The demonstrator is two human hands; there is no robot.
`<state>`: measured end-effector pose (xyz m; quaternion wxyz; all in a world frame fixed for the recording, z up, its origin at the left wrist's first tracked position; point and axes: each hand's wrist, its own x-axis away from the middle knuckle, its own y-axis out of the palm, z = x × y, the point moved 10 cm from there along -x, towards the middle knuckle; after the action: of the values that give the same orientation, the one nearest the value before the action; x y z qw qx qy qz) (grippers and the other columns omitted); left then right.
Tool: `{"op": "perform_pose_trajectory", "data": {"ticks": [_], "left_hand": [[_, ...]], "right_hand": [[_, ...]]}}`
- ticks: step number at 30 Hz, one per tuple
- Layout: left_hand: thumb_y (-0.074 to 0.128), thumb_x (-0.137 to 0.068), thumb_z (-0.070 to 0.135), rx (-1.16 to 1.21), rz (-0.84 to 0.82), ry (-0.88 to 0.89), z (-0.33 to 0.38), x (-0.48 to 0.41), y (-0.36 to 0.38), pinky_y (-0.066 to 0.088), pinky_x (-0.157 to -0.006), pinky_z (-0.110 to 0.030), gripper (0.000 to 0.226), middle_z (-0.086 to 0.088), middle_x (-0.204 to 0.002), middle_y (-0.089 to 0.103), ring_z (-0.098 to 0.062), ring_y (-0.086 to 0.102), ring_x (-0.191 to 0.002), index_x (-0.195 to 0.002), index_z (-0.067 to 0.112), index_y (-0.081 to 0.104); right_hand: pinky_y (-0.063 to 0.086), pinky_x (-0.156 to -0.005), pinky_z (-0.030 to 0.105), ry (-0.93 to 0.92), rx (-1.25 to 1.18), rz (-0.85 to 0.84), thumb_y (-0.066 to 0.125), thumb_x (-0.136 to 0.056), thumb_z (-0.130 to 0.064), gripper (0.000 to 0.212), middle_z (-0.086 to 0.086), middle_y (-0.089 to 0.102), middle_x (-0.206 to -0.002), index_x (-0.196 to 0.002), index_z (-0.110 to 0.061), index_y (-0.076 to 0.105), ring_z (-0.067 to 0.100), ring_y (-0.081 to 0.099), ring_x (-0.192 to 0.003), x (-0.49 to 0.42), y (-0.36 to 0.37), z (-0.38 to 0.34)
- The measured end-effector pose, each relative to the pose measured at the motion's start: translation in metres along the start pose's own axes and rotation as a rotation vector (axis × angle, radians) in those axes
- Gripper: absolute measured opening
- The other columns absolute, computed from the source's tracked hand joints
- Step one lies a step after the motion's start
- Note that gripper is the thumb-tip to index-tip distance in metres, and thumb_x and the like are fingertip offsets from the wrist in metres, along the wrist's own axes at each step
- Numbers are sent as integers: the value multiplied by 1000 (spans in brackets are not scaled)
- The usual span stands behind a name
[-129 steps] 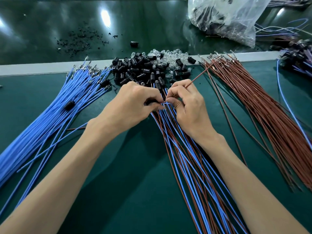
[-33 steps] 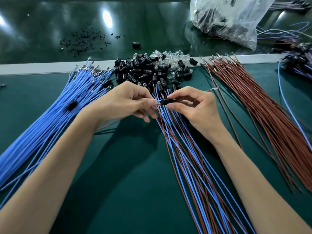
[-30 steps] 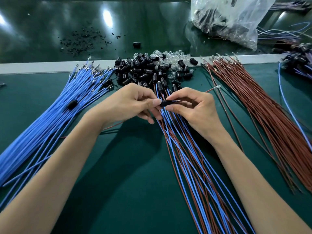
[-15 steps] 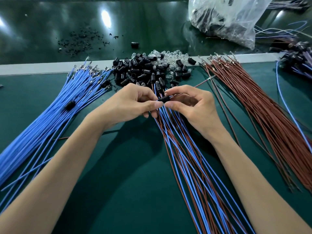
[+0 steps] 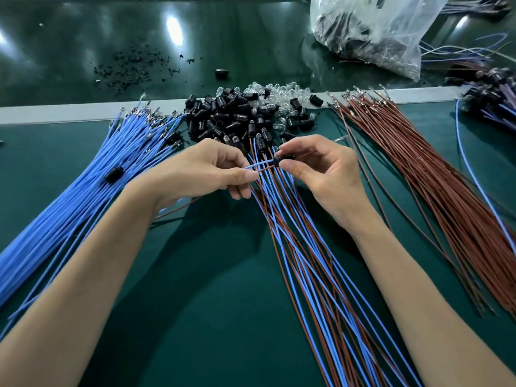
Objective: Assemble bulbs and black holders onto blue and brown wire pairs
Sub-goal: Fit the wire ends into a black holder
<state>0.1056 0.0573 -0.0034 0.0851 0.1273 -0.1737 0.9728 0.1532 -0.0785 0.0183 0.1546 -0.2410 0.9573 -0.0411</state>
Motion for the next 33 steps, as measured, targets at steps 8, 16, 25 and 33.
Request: {"op": "perform_pose_trajectory", "data": {"ticks": [8,16,25,33], "left_hand": [[65,-81,26,-102,-71,-1,-3,6,-8,44,-59,-12,25,-5,-80,73,-8,61,-64,-84,2,63],[76,-77,35,-249,-150,-29,-6,16,-13,46,-76,-38,30,-4,-83,73,-15,62,-75,-84,7,66],[67,-78,57,-424,-277,-91,-13,34,-27,48,-85,-31,32,3,-90,73,-16,66,-91,-86,26,71],[56,-93,20,-119,-26,91,14,4,5,43,-52,-12,20,2,-69,69,-7,54,-55,-87,6,70]], "right_hand": [[50,-79,16,-2,-18,-14,73,-79,1,26,-8,72,-88,-97,-16,68,7,69,-84,0,-6,-2],[50,-75,12,17,3,1,75,-77,1,27,-15,73,-83,-91,-21,69,3,68,-80,-1,-13,-1],[51,-74,14,27,-4,6,79,-73,-4,23,-12,73,-81,-86,-22,71,4,68,-77,0,-10,1],[48,-70,13,17,6,0,81,-68,-8,20,-13,71,-73,-83,-19,72,1,65,-70,2,2,-2]]}}
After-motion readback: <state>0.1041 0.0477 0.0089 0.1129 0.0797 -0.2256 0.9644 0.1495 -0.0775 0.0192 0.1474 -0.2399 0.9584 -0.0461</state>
